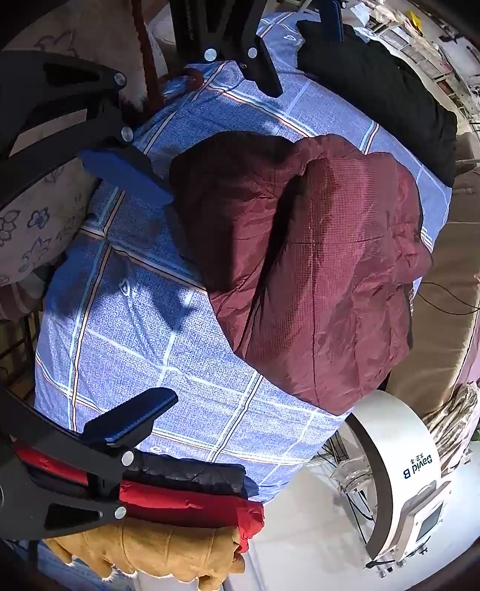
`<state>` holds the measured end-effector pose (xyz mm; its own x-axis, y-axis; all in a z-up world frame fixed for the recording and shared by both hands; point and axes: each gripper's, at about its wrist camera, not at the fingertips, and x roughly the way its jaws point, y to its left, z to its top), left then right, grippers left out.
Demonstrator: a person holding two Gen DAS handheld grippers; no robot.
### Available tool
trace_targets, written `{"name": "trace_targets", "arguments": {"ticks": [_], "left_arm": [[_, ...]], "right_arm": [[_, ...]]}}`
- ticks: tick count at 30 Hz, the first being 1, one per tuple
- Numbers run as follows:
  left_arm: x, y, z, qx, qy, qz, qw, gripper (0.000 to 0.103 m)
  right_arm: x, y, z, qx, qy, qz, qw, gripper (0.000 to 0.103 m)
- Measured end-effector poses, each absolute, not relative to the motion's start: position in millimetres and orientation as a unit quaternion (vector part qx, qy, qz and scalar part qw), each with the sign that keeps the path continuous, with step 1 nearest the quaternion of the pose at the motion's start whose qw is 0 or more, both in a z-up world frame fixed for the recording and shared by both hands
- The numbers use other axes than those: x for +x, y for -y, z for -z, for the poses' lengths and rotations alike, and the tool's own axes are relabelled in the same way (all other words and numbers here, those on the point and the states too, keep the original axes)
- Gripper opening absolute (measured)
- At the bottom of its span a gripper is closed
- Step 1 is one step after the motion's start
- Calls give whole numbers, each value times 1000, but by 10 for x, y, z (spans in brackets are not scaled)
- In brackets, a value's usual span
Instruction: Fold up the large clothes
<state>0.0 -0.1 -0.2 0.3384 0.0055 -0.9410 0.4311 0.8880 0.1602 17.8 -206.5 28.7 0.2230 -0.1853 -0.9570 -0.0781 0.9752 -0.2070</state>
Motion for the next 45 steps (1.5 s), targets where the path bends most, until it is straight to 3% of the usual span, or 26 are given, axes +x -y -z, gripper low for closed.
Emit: {"name": "trace_targets", "arguments": {"ticks": [45], "left_arm": [[-3,37,18,203,-561,136,791,97]], "right_arm": [[193,2047,-235,-108,-630,29,769,98]]}}
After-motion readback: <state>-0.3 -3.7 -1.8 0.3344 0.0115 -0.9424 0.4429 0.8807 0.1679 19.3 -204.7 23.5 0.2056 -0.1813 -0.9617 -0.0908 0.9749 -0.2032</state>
